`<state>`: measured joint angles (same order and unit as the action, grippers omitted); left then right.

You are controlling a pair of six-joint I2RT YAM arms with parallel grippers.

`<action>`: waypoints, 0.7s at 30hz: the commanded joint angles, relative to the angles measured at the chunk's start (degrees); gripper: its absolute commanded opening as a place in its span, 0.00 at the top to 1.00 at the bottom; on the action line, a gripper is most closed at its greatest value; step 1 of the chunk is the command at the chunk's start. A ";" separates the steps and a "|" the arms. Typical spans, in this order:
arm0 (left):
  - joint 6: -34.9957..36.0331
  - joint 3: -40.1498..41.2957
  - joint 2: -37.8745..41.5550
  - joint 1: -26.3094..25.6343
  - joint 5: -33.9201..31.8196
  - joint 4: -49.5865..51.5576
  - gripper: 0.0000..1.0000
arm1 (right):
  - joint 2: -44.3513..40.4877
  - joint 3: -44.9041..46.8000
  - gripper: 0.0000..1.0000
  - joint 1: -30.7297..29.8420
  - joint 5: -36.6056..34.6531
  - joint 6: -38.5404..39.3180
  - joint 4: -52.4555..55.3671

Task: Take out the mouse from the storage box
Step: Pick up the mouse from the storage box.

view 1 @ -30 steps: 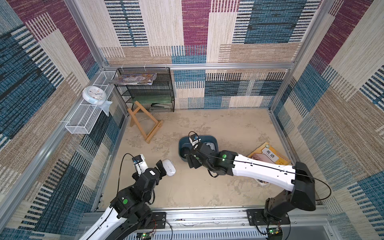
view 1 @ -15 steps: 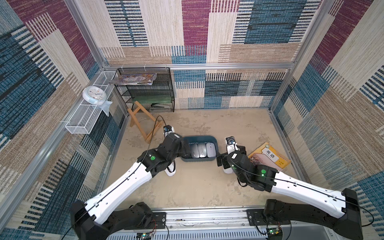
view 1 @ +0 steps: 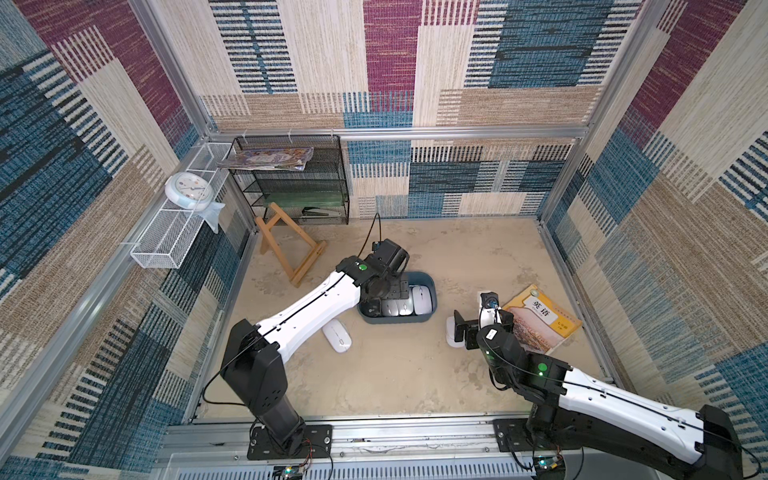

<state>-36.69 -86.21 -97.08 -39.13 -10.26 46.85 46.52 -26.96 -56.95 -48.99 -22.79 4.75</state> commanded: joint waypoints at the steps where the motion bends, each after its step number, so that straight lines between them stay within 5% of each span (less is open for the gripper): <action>1: 0.23 -2.28 -2.96 0.05 -0.97 3.56 0.01 | 0.39 1.57 0.01 0.34 -3.83 -1.90 -3.50; 21: -0.03 -10.71 -19.09 0.02 -1.40 5.39 0.08 | 4.44 4.55 0.01 2.98 -2.95 -1.57 -8.18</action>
<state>-36.51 -96.25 -115.13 -39.13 -11.46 51.18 50.35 -21.91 -54.04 -51.59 -24.40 -1.74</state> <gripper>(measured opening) 0.930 0.994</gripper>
